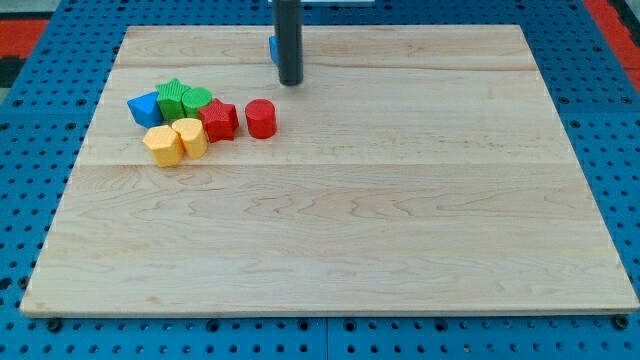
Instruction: Slide blue block towards the centre right of the board
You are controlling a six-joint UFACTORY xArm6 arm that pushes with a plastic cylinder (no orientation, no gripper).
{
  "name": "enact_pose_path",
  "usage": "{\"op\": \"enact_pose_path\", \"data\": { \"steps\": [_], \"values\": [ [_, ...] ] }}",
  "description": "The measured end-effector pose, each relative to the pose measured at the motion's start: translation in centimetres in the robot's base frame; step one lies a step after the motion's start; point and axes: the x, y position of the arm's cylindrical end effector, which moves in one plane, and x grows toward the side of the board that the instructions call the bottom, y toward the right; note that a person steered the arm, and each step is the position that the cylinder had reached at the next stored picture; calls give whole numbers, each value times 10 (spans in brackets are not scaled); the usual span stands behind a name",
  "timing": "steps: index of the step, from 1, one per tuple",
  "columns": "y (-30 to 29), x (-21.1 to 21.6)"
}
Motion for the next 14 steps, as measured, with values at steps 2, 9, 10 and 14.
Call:
{"op": "enact_pose_path", "data": {
  "steps": [2, 9, 10, 14],
  "values": [
    [-25, -42],
    [-35, -40],
    [-51, -82],
    [86, -81]
  ]
}}
